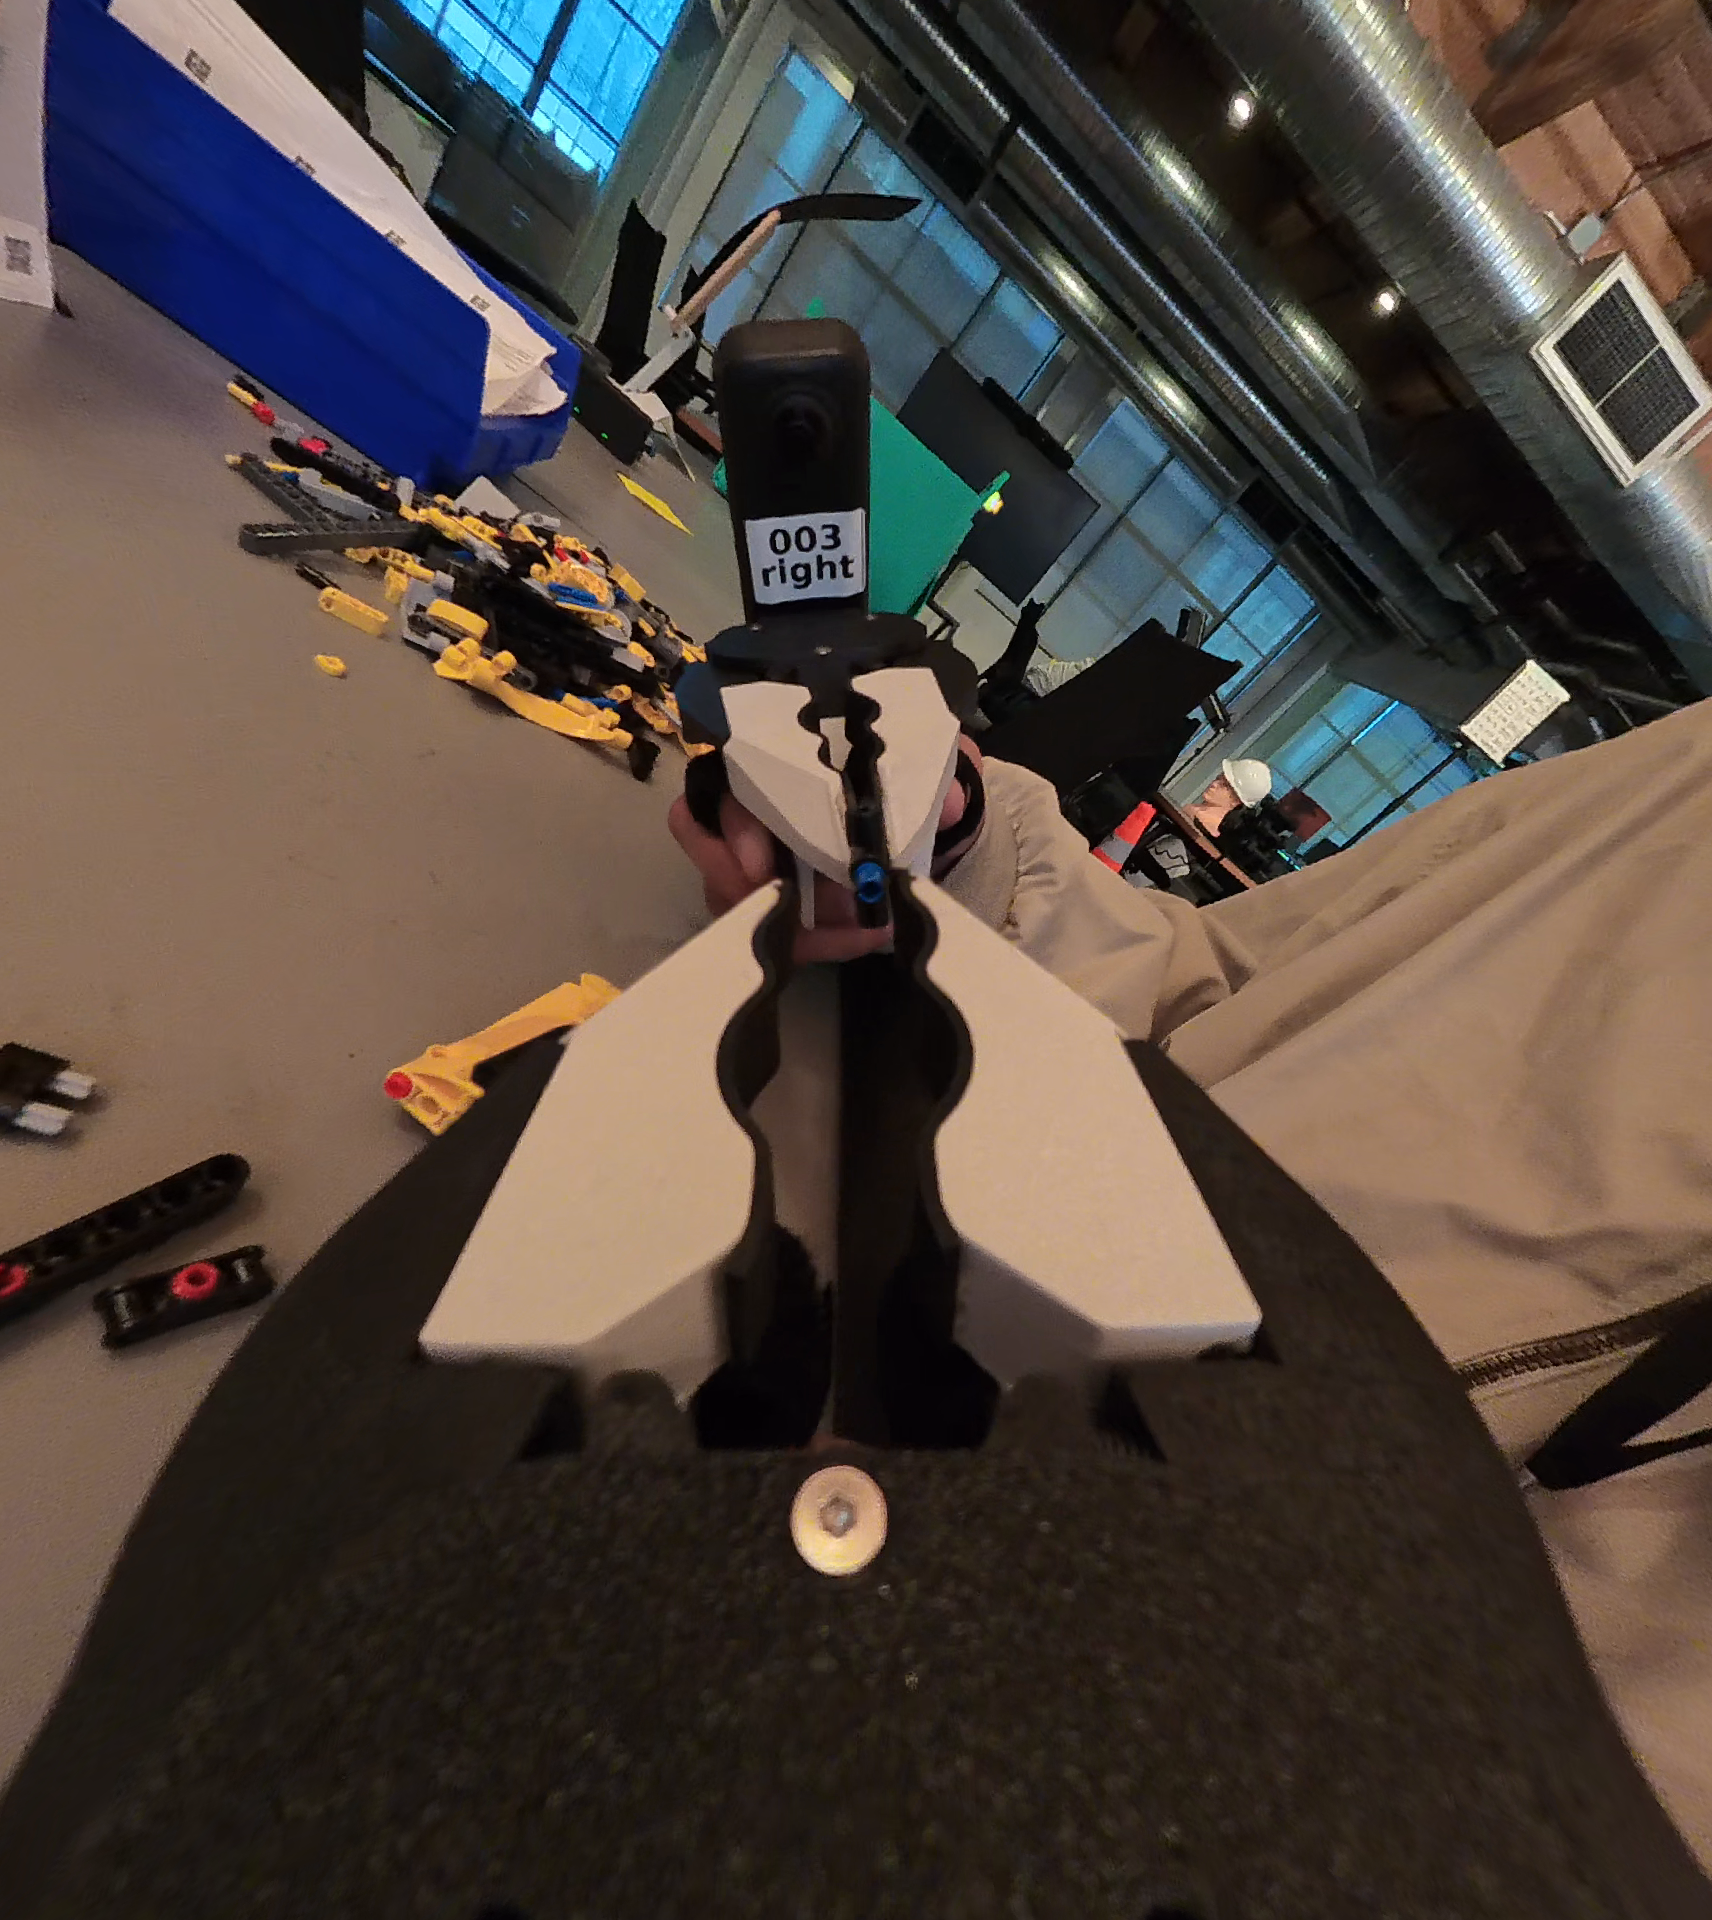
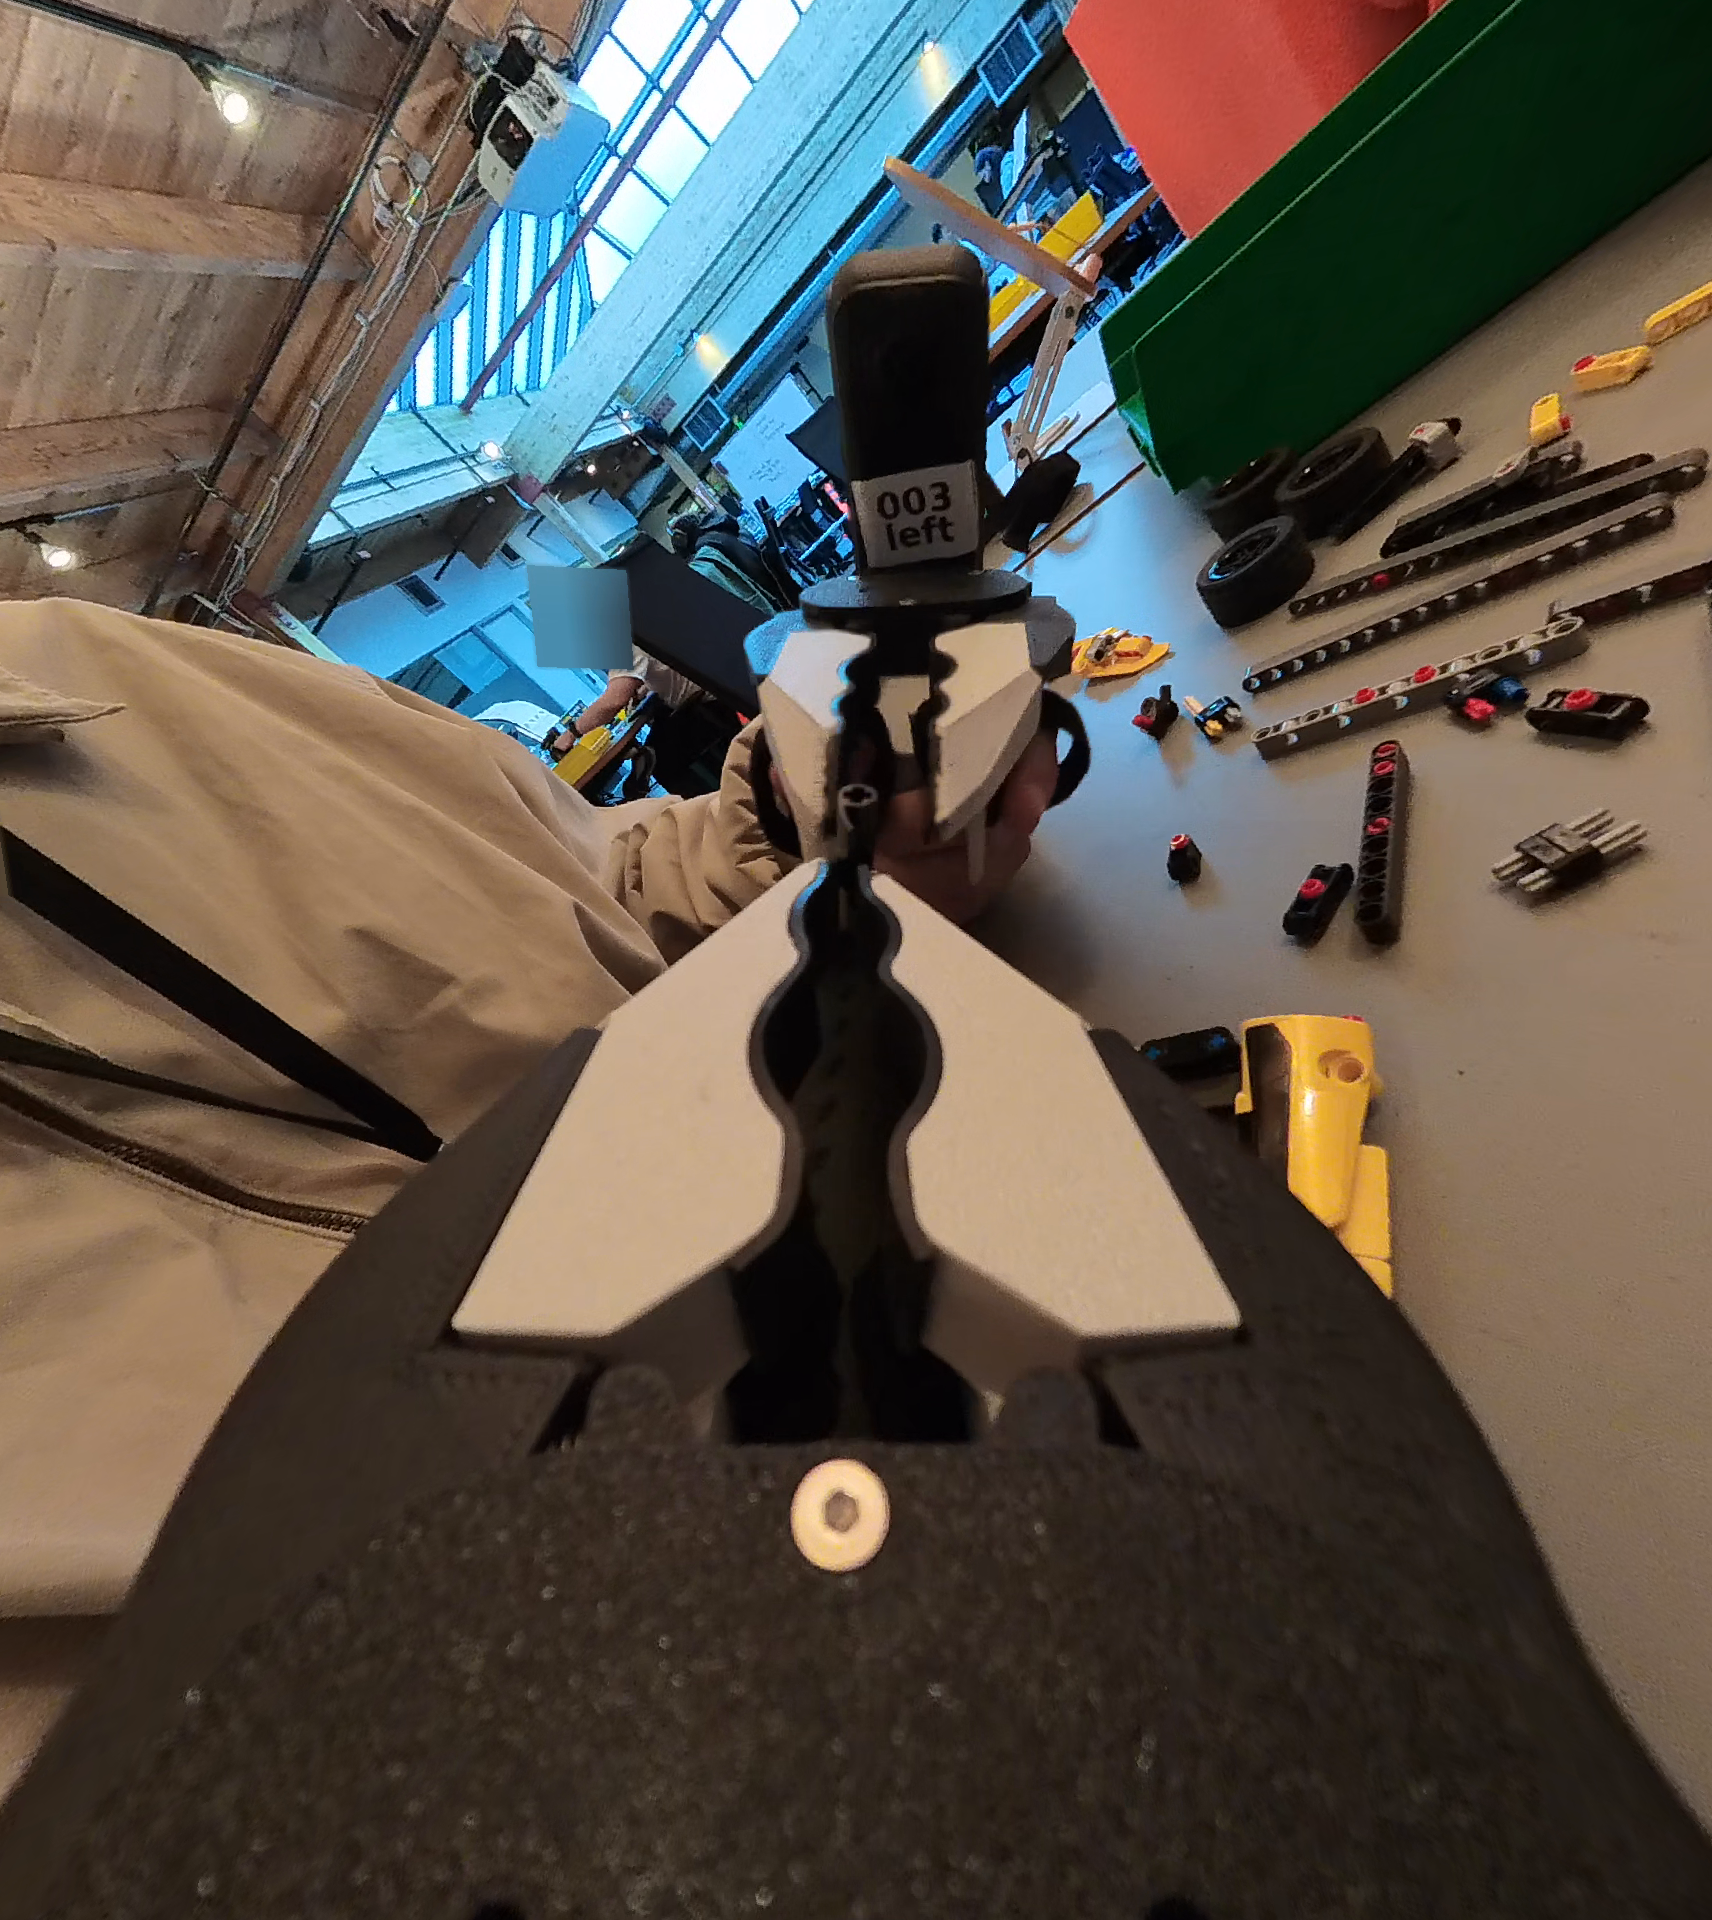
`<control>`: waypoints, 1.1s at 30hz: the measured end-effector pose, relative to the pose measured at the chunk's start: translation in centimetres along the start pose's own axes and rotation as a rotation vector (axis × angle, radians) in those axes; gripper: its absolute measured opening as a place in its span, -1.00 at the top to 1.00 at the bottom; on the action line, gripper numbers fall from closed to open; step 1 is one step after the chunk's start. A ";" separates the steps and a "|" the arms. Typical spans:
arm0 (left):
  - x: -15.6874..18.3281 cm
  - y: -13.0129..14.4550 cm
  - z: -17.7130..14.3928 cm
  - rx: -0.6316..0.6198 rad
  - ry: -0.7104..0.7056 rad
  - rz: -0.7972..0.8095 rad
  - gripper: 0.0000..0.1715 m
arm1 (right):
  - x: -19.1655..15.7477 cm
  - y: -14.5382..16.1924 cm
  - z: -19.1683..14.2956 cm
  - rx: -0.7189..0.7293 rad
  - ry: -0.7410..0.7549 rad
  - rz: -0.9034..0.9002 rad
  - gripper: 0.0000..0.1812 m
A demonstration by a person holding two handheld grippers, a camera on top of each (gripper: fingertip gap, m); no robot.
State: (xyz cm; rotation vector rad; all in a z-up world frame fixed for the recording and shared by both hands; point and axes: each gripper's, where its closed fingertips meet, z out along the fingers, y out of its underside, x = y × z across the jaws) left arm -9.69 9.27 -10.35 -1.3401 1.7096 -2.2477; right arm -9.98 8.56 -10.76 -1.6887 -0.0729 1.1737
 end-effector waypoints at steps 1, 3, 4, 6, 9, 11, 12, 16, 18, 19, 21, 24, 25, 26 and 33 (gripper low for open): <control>0.1 0.1 0.1 -0.004 0.004 0.003 0.79 | 0.0 0.1 0.0 -0.004 -0.001 -0.001 0.97; 0.0 0.3 0.2 -0.017 -0.008 0.007 0.80 | -0.1 0.2 0.1 -0.013 0.000 -0.008 0.97; 0.0 0.2 0.2 -0.013 -0.004 0.007 0.81 | -0.1 0.2 0.1 -0.013 0.001 -0.009 0.97; 0.2 0.2 0.1 -0.010 -0.004 0.019 0.95 | 0.2 0.2 0.1 -0.013 0.015 -0.004 0.98; 0.4 0.1 0.0 -0.001 -0.007 0.052 0.95 | 0.0 0.2 0.2 -0.010 0.006 -0.006 0.97; 0.6 -0.2 -0.1 0.020 -0.007 0.079 0.95 | 0.0 -0.2 0.3 0.015 0.021 -0.036 0.96; 0.8 -0.4 -0.2 0.031 0.005 0.085 0.95 | -0.2 -0.5 0.5 0.035 0.013 -0.044 0.91; 1.1 -1.1 -0.5 0.073 0.029 0.077 0.95 | -0.6 -0.8 1.1 0.060 -0.002 -0.038 0.93; 1.1 -1.2 -0.6 0.077 0.026 0.088 0.95 | -0.5 -1.1 1.1 0.077 0.010 -0.051 0.93; 1.3 -1.2 -0.6 0.077 0.030 0.100 0.95 | -0.6 -1.2 1.1 0.087 -0.007 -0.033 0.93; 1.7 -0.8 -0.4 0.055 0.046 0.114 0.96 | -1.0 -1.7 1.1 0.128 -0.052 0.007 0.92; 1.7 -0.9 -0.4 0.058 0.037 0.120 0.96 | -1.0 -1.6 1.0 0.119 -0.044 -0.011 0.93; 1.7 -0.8 -0.3 0.055 0.032 0.127 0.96 | -1.0 -1.6 0.9 0.110 -0.030 -0.032 0.93; 1.7 -0.8 -0.3 0.053 0.029 0.131 0.96 | -1.0 -1.5 0.9 0.104 -0.019 -0.059 0.93; -1.3 -6.6 -7.6 0.425 -0.064 0.036 0.97 | 0.8 -5.3 -6.8 0.294 0.106 -0.071 0.99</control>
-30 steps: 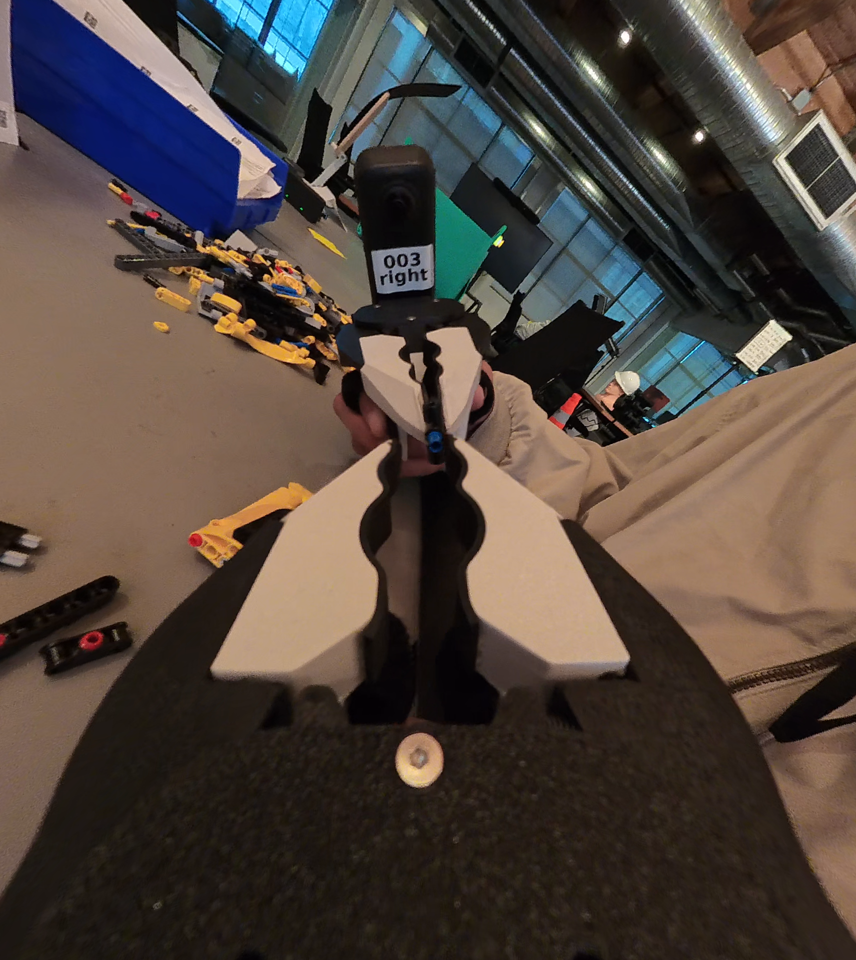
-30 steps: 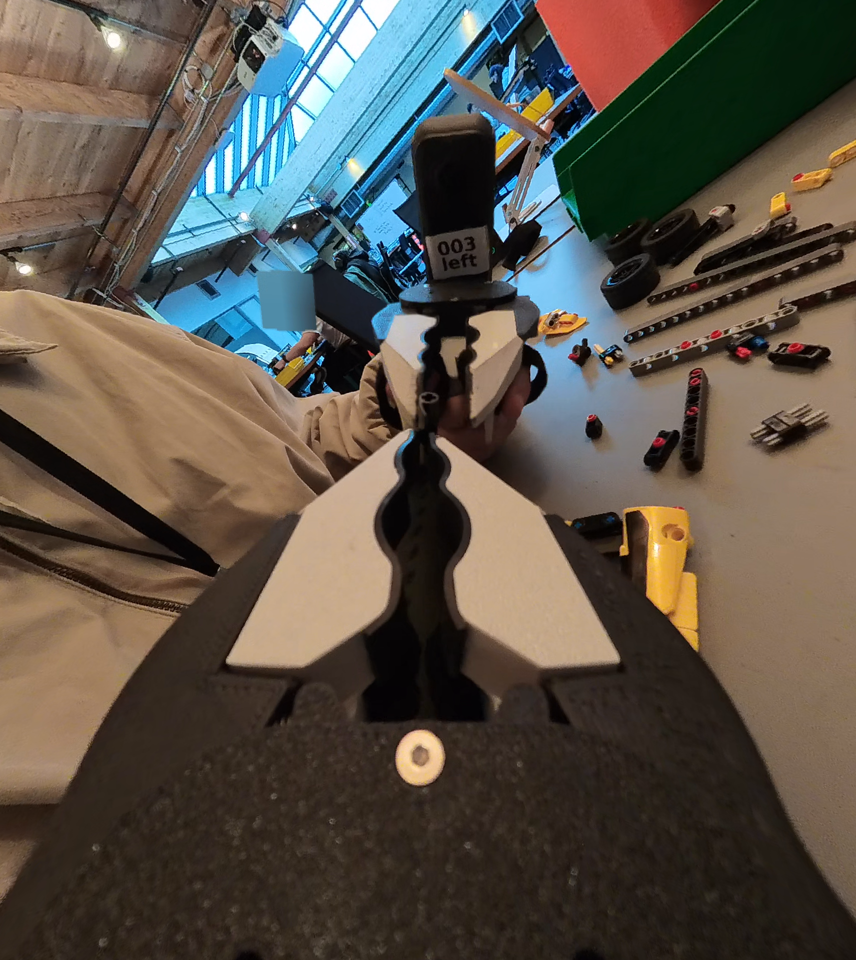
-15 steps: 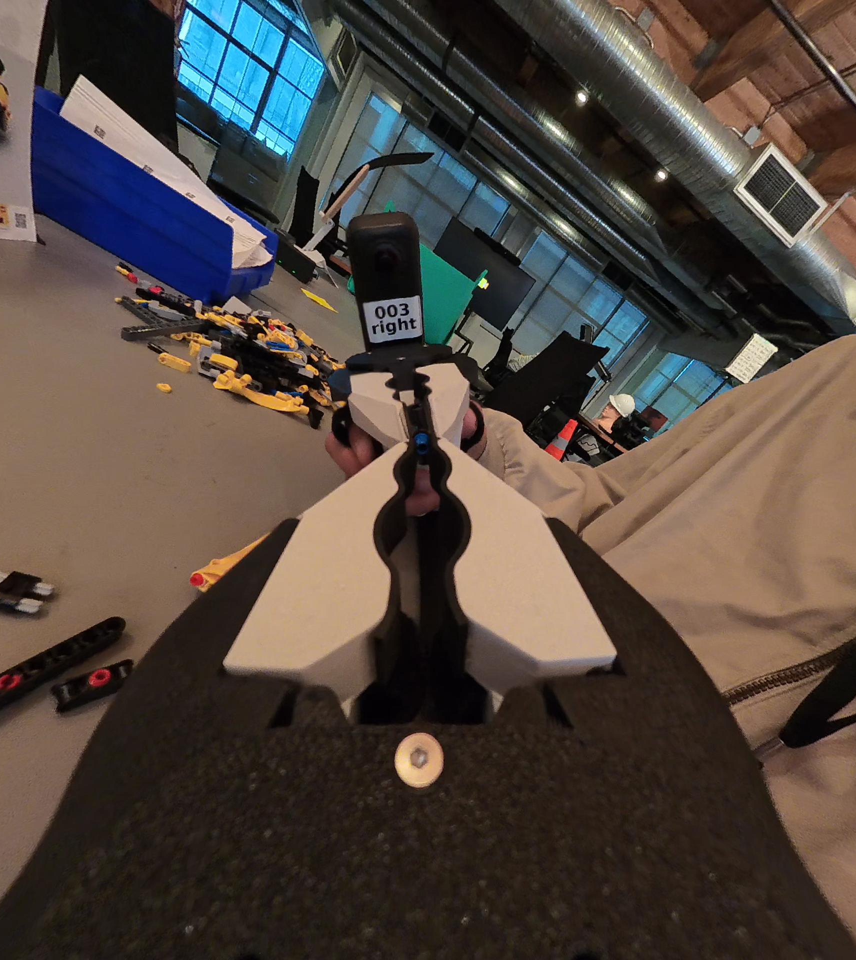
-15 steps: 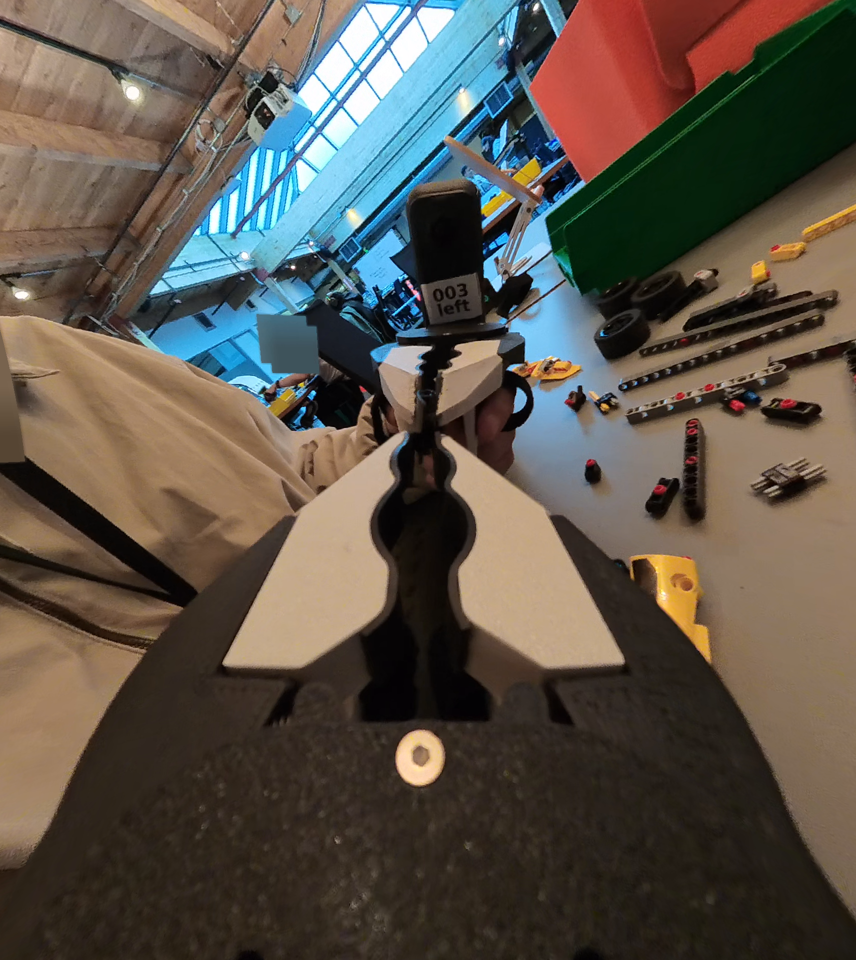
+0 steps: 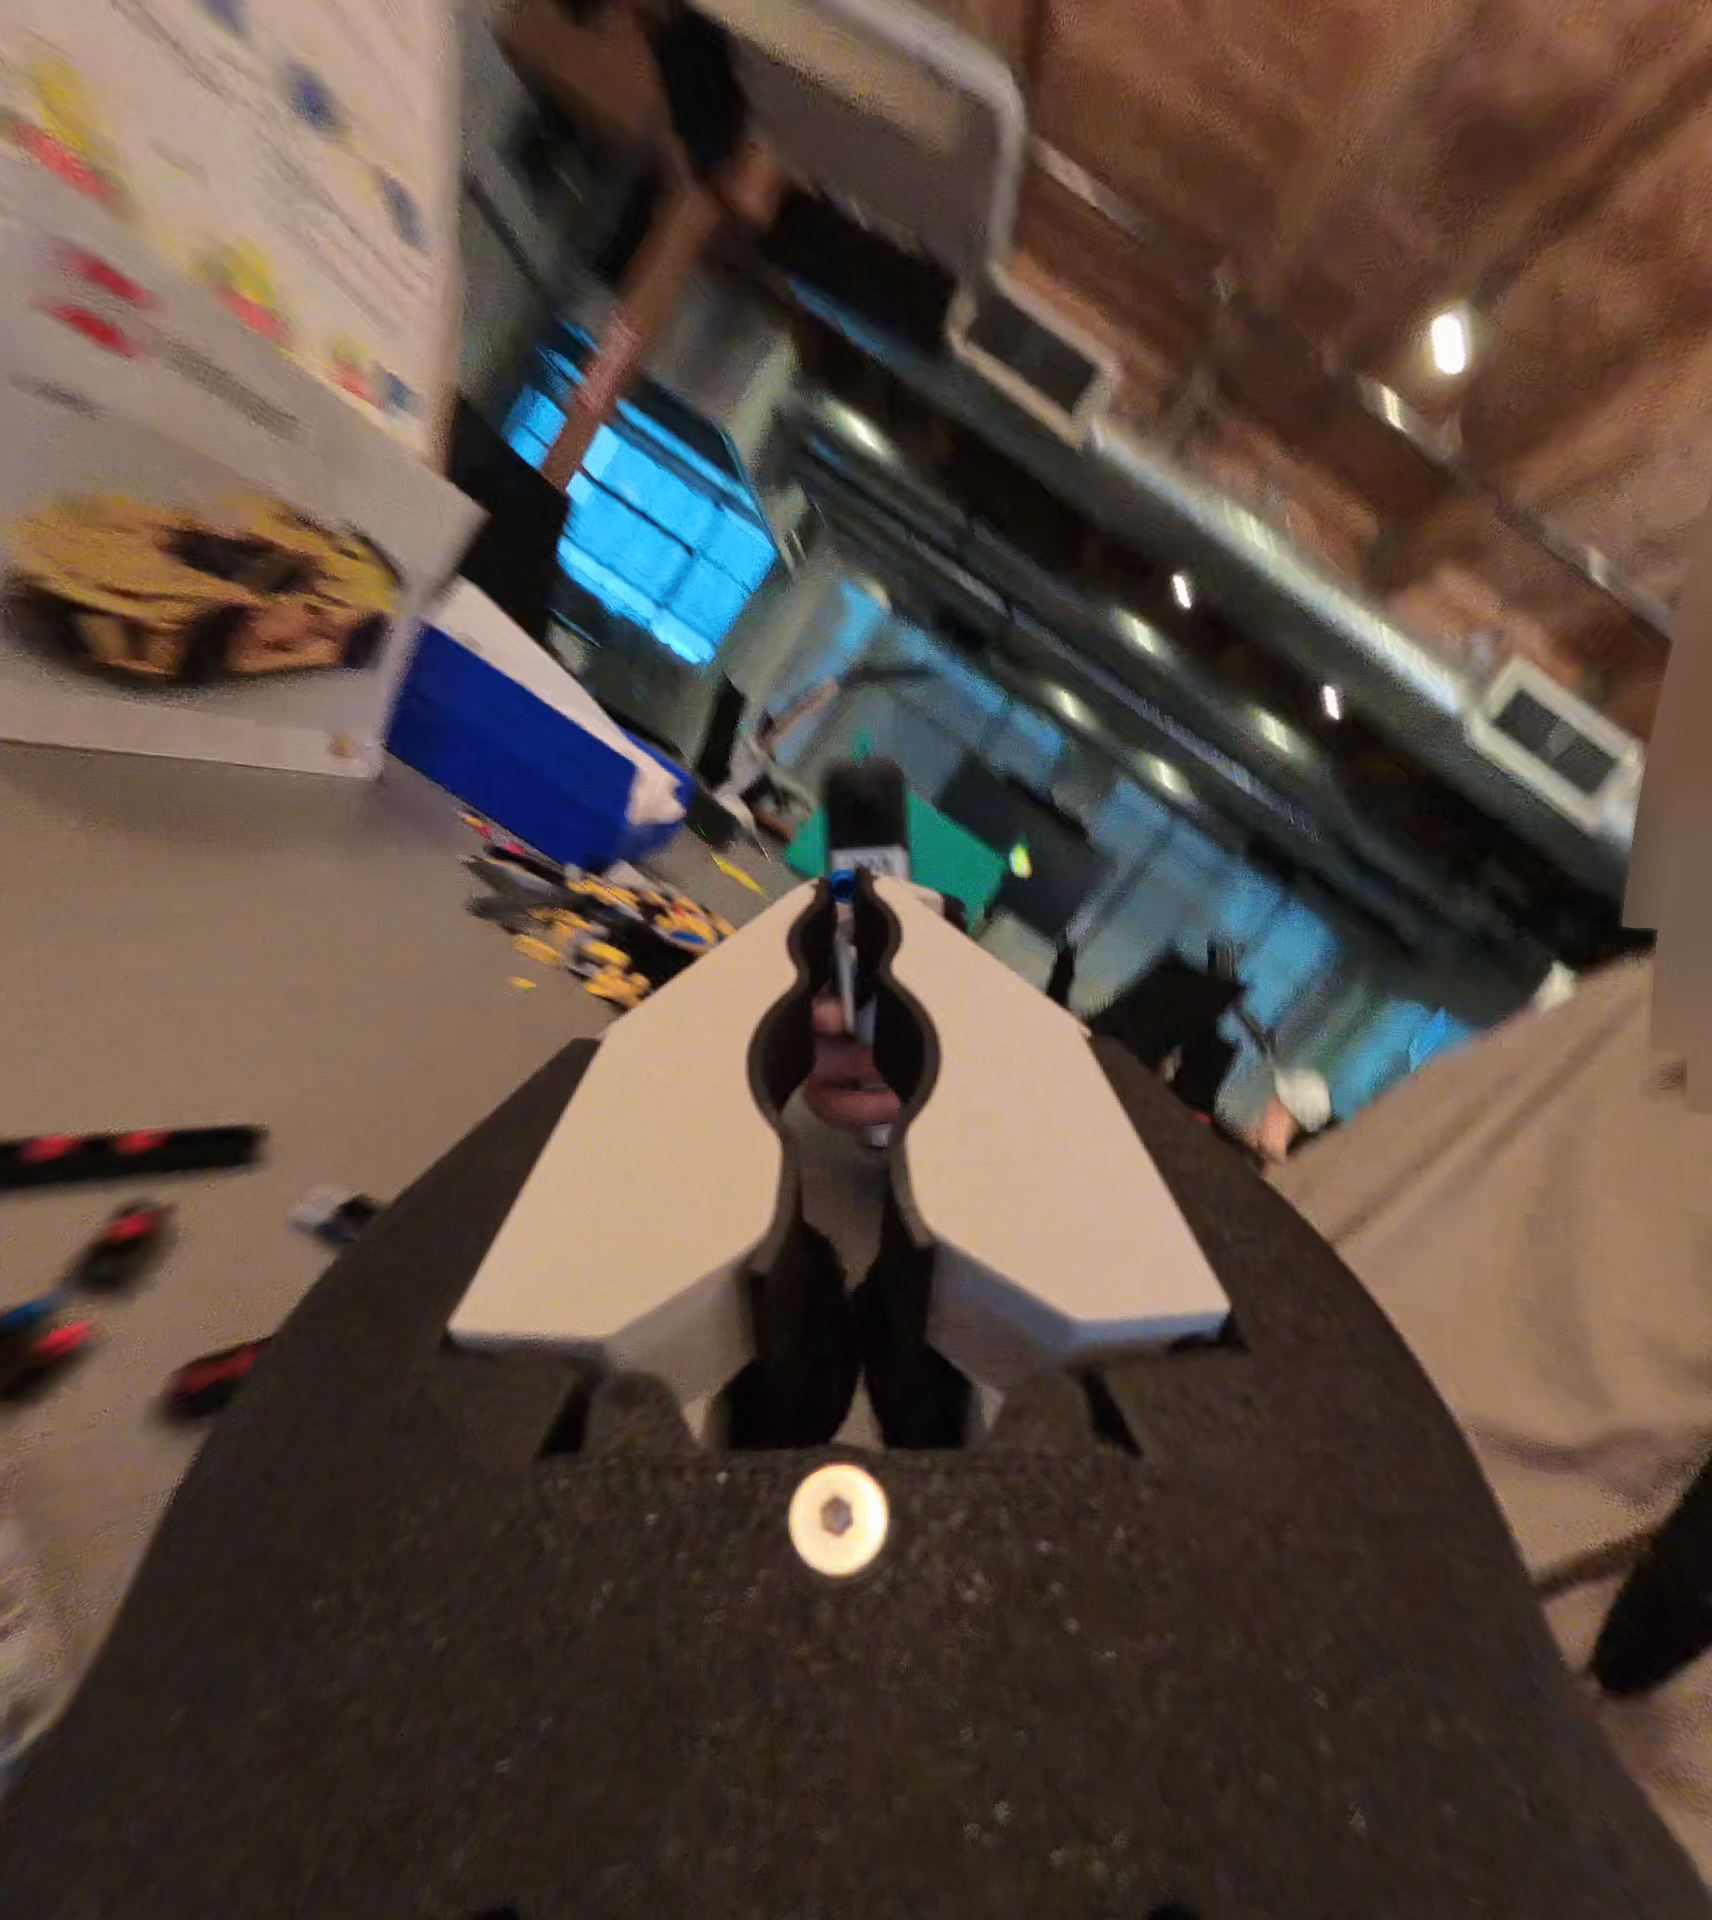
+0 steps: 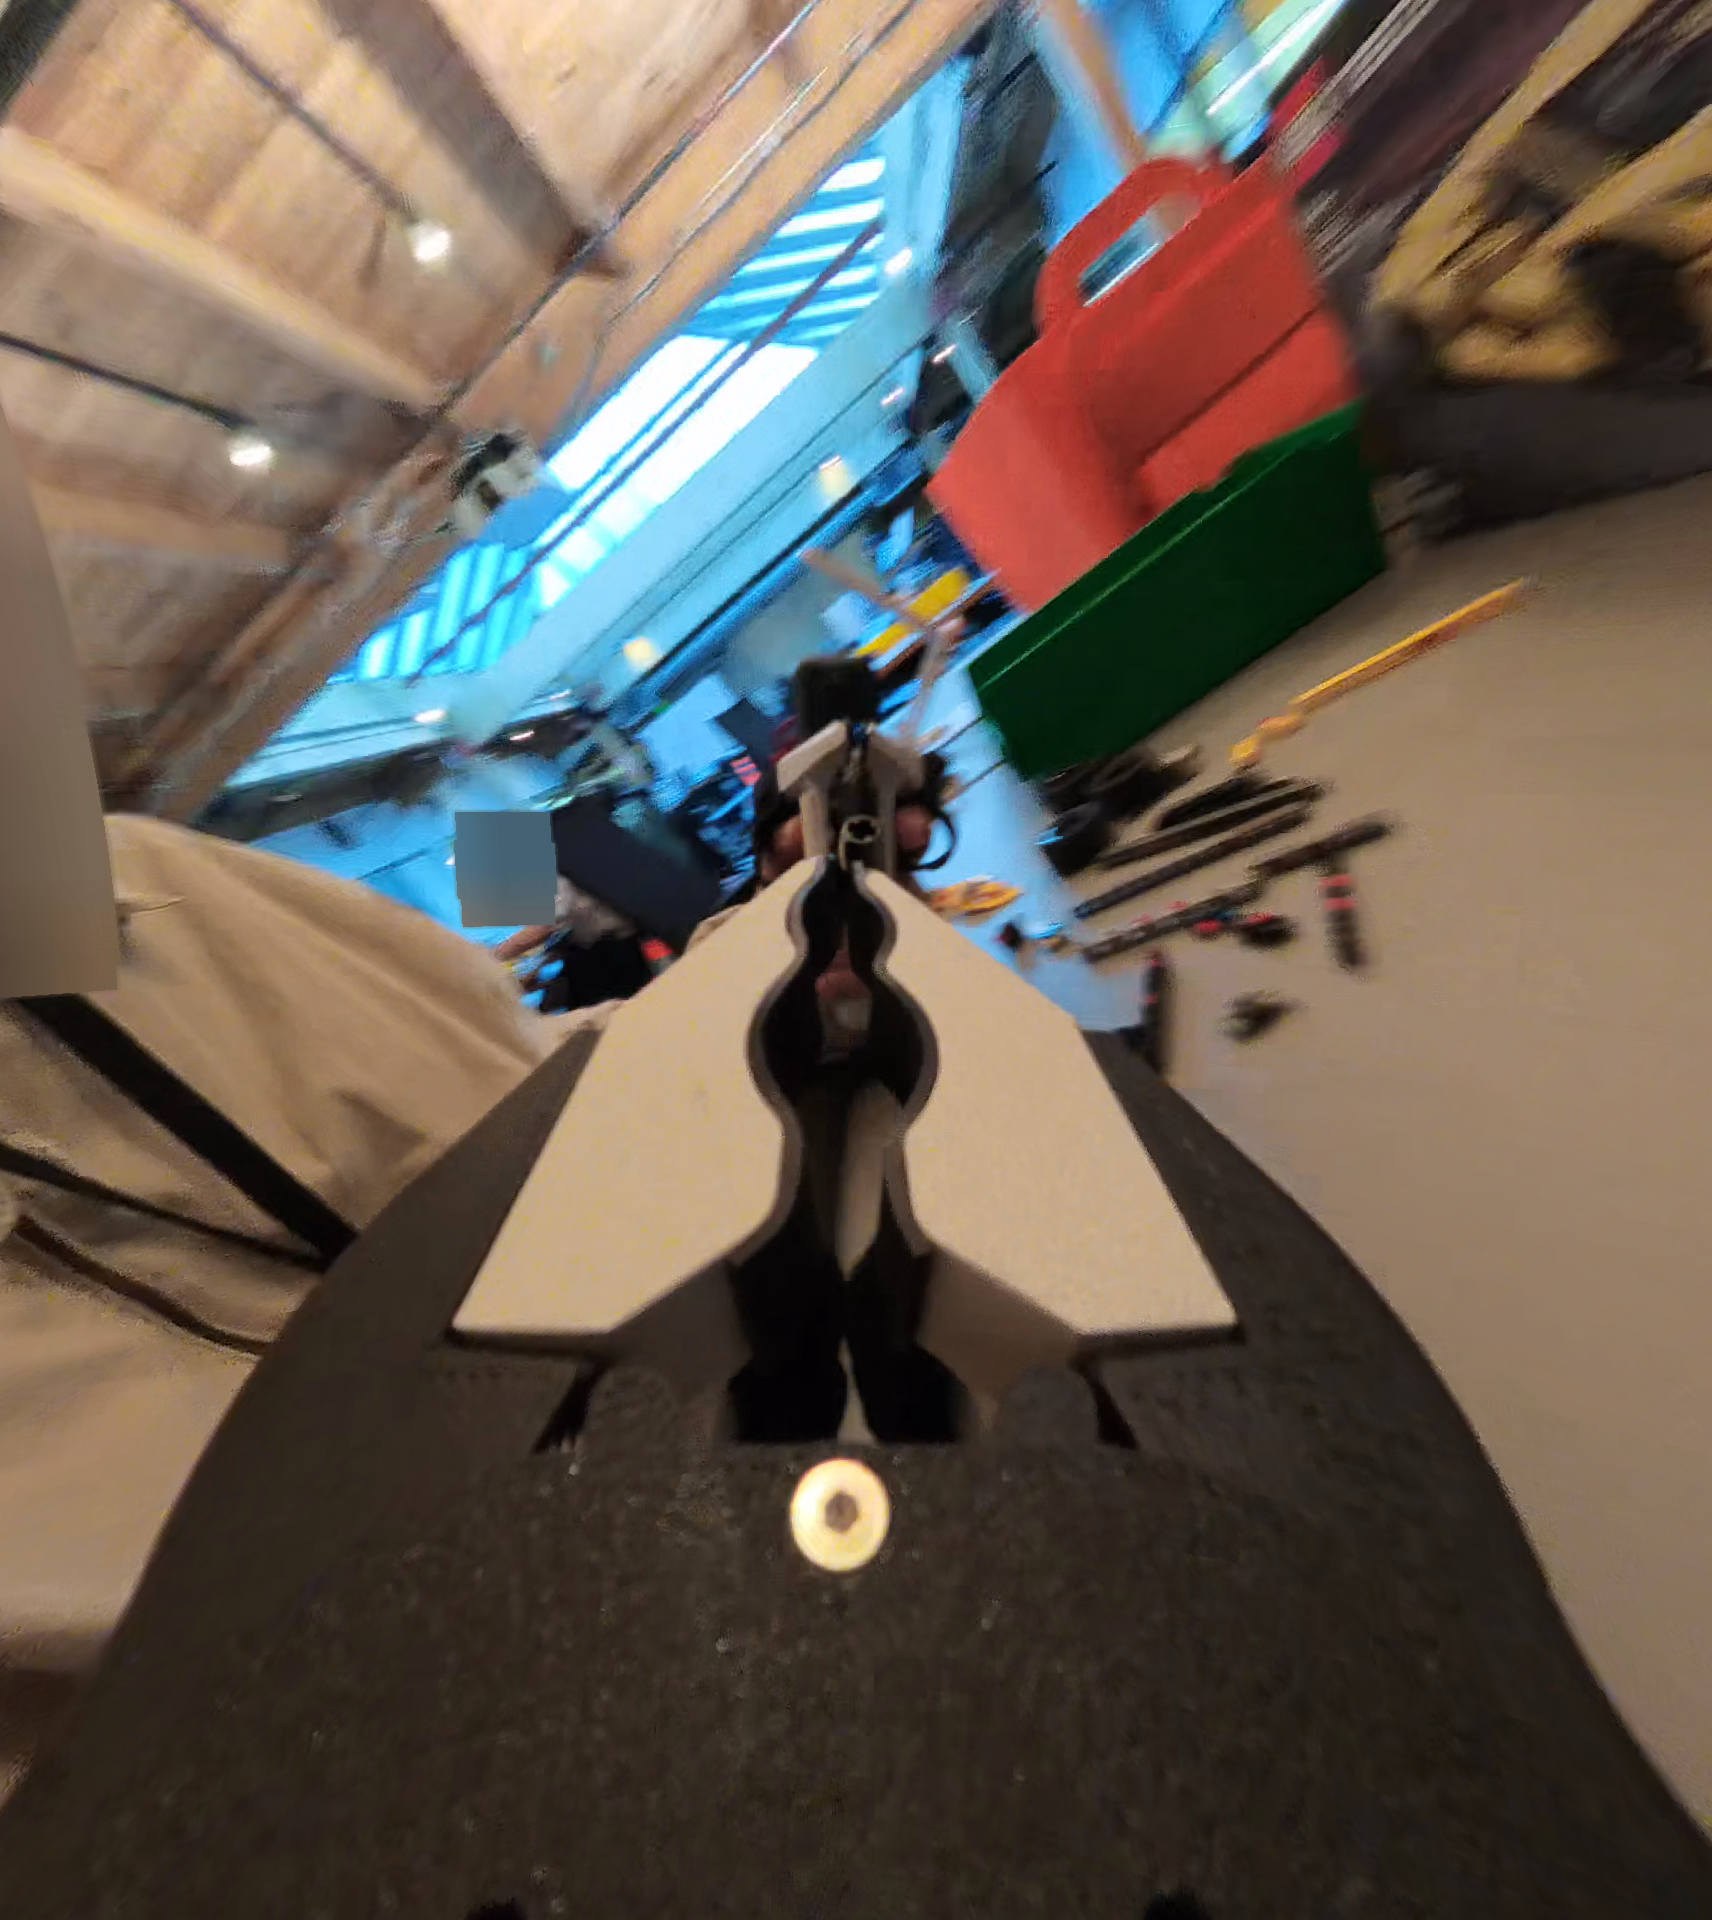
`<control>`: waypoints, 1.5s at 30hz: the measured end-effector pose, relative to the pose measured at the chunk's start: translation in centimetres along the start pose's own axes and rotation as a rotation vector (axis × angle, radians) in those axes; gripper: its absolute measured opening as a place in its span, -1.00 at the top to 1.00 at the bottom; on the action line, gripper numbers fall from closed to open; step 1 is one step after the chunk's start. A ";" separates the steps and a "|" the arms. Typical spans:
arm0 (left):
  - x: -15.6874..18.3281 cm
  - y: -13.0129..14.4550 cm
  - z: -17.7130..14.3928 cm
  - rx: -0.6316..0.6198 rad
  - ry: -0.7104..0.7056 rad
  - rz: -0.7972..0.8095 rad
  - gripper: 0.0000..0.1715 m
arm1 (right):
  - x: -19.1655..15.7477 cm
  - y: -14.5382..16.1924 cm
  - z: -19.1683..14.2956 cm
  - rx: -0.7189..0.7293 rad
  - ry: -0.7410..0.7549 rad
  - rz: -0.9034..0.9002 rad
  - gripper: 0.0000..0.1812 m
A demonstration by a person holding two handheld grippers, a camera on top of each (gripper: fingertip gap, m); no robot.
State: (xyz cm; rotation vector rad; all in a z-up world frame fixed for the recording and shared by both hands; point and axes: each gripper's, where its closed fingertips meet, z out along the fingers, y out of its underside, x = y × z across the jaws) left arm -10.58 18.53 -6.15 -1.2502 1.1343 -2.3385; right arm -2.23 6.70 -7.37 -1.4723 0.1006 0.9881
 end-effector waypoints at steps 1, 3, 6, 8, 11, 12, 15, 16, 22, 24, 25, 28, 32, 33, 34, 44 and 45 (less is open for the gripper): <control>-0.8 -0.1 -0.4 0.004 -0.025 -0.016 0.97 | 0.8 -1.1 -1.8 -0.008 0.088 -0.060 1.00; -0.3 2.0 1.1 -0.106 -0.041 0.059 0.96 | 4.4 -2.8 -6.2 -0.127 0.432 -0.227 0.99; 1.3 6.7 3.8 -0.313 -0.027 0.183 0.96 | 10.3 -5.2 -18.5 -0.355 1.148 -0.436 0.97; 2.4 8.3 4.7 -0.381 0.015 0.218 0.95 | 11.6 -4.8 -23.5 -0.405 1.320 -0.385 0.97; 2.2 8.5 5.0 -0.390 -0.017 0.303 0.95 | 12.2 -5.0 -26.1 -0.347 1.381 -0.411 0.79; 1.8 8.6 4.9 -0.398 -0.037 0.323 0.95 | 12.0 -5.3 -26.4 -0.341 1.389 -0.443 0.76; 1.1 8.7 4.6 -0.401 -0.075 0.312 0.95 | 10.6 -6.2 -25.0 -0.356 1.353 -0.540 0.68; 1.0 8.5 4.5 -0.391 -0.076 0.290 0.95 | 9.8 -6.4 -22.6 -0.340 1.263 -0.582 0.66; 1.2 7.5 4.3 -0.335 -0.001 0.046 0.95 | 0.5 0.6 -0.4 -0.287 0.376 -0.902 0.55; 1.1 7.3 4.0 -0.324 0.015 -0.022 0.96 | -1.9 2.7 3.8 -0.209 0.249 -0.954 0.63; 1.0 7.3 3.9 -0.327 0.020 -0.053 0.96 | -2.1 3.3 5.0 -0.194 0.251 -0.977 0.63; 1.2 7.5 3.8 -0.329 0.047 -0.112 0.96 | -0.9 4.9 6.4 -0.272 0.296 -1.018 0.69; 1.5 8.2 4.0 -0.365 0.050 -0.095 0.95 | -1.0 6.0 6.7 -0.313 0.285 -1.066 0.82; 1.7 8.3 4.1 -0.370 0.058 -0.094 0.95 | -1.0 6.0 6.8 -0.318 0.290 -1.083 0.89; 1.6 8.4 4.1 -0.374 0.053 -0.089 0.95 | -1.0 6.0 6.7 -0.320 0.305 -1.107 0.93; -1.5 8.3 3.7 -0.369 -0.120 -0.073 0.64 | 7.7 -3.7 -9.6 -0.382 0.974 -0.961 0.96; -2.1 8.8 3.6 -0.397 -0.161 -0.052 0.65 | 9.6 -4.7 -14.0 -0.397 1.140 -0.878 0.96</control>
